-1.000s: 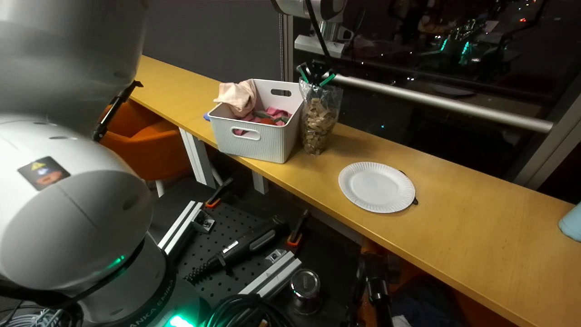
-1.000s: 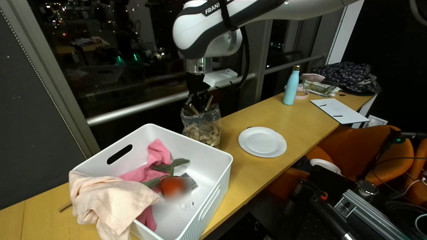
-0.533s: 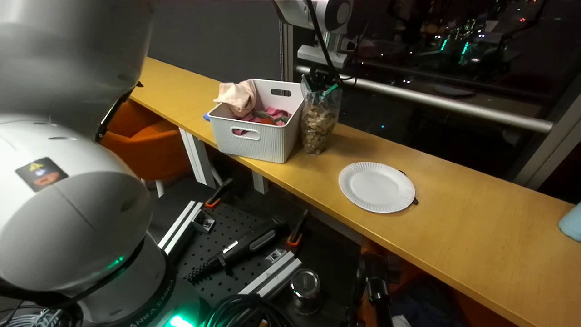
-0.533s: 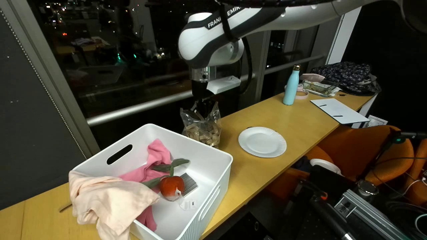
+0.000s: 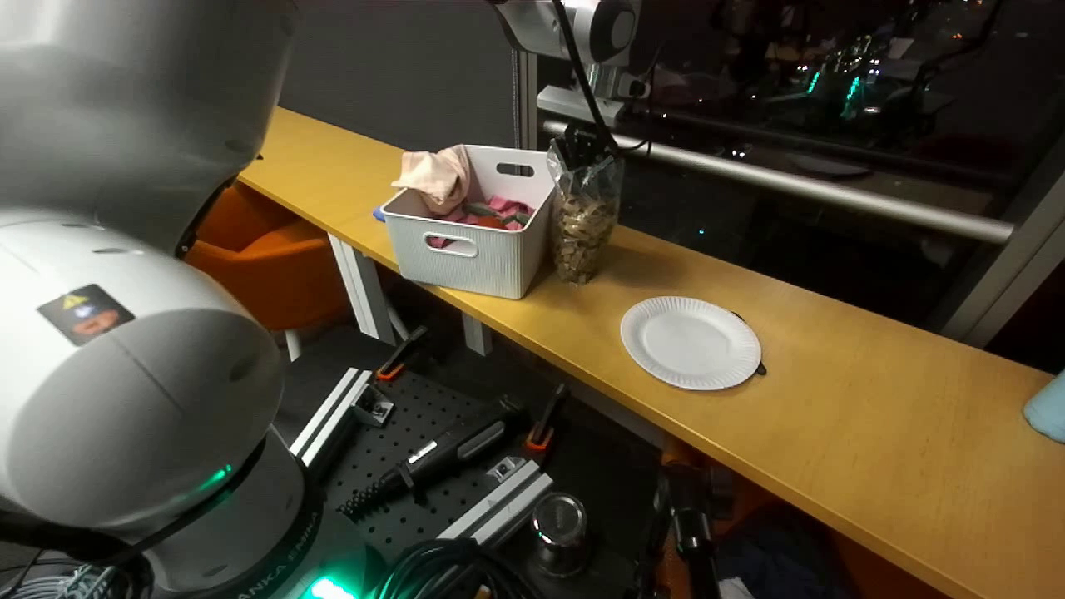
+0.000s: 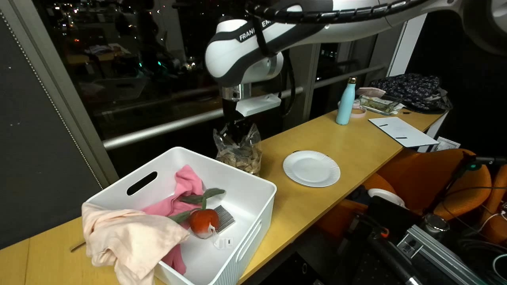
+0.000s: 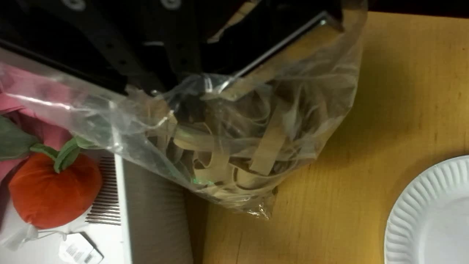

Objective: Place some rubber bands from the plastic on the white plate.

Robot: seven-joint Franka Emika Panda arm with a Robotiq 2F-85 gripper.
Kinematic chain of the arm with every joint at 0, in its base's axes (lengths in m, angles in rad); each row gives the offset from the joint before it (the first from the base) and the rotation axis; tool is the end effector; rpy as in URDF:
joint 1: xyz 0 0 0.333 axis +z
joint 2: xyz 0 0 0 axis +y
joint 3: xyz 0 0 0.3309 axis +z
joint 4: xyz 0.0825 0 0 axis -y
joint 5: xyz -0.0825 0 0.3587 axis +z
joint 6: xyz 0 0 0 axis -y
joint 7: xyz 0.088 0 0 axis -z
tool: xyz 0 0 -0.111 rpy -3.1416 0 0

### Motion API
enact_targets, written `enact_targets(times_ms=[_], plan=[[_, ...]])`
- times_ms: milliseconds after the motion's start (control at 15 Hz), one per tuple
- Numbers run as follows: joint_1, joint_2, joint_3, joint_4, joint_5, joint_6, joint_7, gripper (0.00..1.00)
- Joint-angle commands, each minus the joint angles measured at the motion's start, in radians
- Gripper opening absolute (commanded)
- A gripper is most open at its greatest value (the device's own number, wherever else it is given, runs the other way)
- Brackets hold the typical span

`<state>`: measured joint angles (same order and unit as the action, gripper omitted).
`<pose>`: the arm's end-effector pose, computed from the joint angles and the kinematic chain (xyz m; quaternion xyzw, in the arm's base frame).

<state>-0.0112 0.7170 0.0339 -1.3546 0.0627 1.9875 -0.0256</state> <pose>0.7122 0.0149 0.3108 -0.9983 -0.0065 0.0418 0.0395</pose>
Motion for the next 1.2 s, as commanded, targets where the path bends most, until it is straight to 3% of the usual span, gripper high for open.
enact_targets(times_ms=[0, 200, 533, 1000, 1133], plan=[[0.025, -0.011, -0.04, -0.011, -0.03, 0.003, 0.087, 0.38], [0.032, 0.005, -0.06, -0.002, -0.052, -0.008, 0.127, 0.59], [0.06, 0.095, -0.06, 0.094, -0.086, -0.031, 0.166, 0.77], [0.105, 0.174, -0.068, 0.178, -0.126, -0.047, 0.218, 0.72], [0.108, 0.165, -0.075, 0.161, -0.136, -0.046, 0.228, 0.47]])
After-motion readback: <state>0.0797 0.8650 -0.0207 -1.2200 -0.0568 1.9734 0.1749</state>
